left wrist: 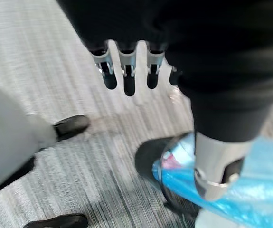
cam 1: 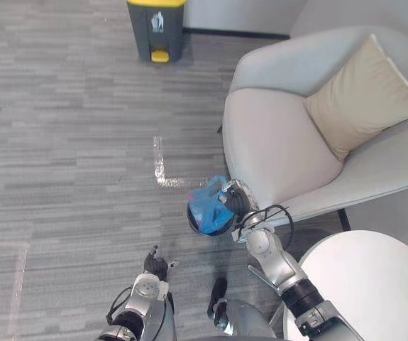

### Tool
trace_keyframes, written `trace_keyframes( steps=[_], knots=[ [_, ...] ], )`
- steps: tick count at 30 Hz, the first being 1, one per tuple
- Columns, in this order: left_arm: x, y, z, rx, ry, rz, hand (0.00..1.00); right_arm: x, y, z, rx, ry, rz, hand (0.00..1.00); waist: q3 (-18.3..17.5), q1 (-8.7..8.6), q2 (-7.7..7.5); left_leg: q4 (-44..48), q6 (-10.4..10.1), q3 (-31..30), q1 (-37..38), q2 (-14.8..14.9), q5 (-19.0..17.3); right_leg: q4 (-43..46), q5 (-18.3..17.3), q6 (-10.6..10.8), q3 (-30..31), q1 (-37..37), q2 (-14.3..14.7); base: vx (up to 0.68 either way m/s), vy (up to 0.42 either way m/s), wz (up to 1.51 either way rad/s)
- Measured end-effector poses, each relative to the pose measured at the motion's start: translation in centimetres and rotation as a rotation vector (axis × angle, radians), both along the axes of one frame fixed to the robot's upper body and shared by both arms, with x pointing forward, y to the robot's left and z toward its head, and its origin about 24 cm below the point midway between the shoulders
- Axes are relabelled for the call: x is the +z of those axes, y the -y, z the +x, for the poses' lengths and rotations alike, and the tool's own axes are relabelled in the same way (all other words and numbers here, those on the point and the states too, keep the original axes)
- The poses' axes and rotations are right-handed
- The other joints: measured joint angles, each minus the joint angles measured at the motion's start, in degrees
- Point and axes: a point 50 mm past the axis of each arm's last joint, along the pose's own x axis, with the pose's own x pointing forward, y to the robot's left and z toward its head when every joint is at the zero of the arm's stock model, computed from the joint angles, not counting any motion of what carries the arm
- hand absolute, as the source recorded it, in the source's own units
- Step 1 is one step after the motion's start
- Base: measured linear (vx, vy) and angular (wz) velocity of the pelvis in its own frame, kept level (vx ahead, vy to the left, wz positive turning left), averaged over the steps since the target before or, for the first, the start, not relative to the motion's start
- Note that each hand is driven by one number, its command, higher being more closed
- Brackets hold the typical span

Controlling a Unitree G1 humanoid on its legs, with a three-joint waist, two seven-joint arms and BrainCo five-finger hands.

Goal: Gather rubbish on tea table into small bin, then transfer packed bag to large trash can.

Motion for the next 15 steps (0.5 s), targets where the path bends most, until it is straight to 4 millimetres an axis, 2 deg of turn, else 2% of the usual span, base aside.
trace_keyframes(
  steps=[2,4,6,9,10,13,15],
  knots=[
    [1.9,1.2,0.3,-0.11,0.119,-0.008,0.0,0.7,1.5,0.0,0.0,0.035,-0.04,1.0,-0.8,0.03,0.48,-3.1,0.1,0.1,1.5,-0.2,0.9,-1.1,0.3,0.3,0.4,0.3,0.2,-0.07,0.035,-0.04],
    [3.0,2.0,0.6,-0.16,0.192,-0.02,0.0,2.4,2.8,0.0,0.011,0.103,-0.043,1.0,-1.6,0.2,1.19,-5.1,0.0,0.3,2.8,-0.6,1.8,-1.8,0.6,0.6,1.0,0.7,0.2,-0.03,0.049,-0.09],
    [3.4,2.0,0.8,-0.167,0.208,-0.017,0.0,3.4,2.7,-0.3,0.04,0.14,-0.013,1.0,-2.1,0.1,1.35,-5.1,0.3,0.6,3.6,-0.6,2.0,-2.6,1.0,0.7,1.3,1.7,0.3,0.01,0.031,-0.11],
    [5.6,2.3,1.8,-0.216,0.323,0.005,0.0,5.2,2.5,-0.7,0.104,0.202,0.046,1.0,-3.2,-0.17,1.48,-5.1,0.3,1.1,4.0,-0.6,2.0,-4.3,2.2,0.8,1.9,2.7,0.5,0.04,0.019,-0.1],
    [7.0,2.6,2.3,-0.24,0.397,0.005,0.0,5.9,2.6,-0.9,0.126,0.221,0.054,1.0,-4.0,-0.17,1.6,-5.1,0.4,1.4,4.1,-0.7,2.0,-5.1,2.8,0.9,2.2,3.0,0.6,0.04,0.017,-0.1],
    [8.2,3.1,2.7,-0.26,0.455,0.005,0.0,6.4,2.9,-0.7,0.15,0.229,0.05,1.0,-4.7,-0.41,1.71,-5.1,0.4,1.5,4.8,-0.8,2.0,-6.7,3.6,0.9,2.6,4.1,0.7,0.04,0.013,-0.11],
    [9.1,3.5,2.9,-0.277,0.499,0.003,0.0,7.7,3.0,-0.8,0.185,0.253,0.071,1.0,-5.0,-0.79,1.81,-5.2,0.4,1.5,5.1,-0.8,2.0,-7.0,3.9,0.8,2.9,4.4,0.8,0.03,0.01,-0.07]
  ],
)
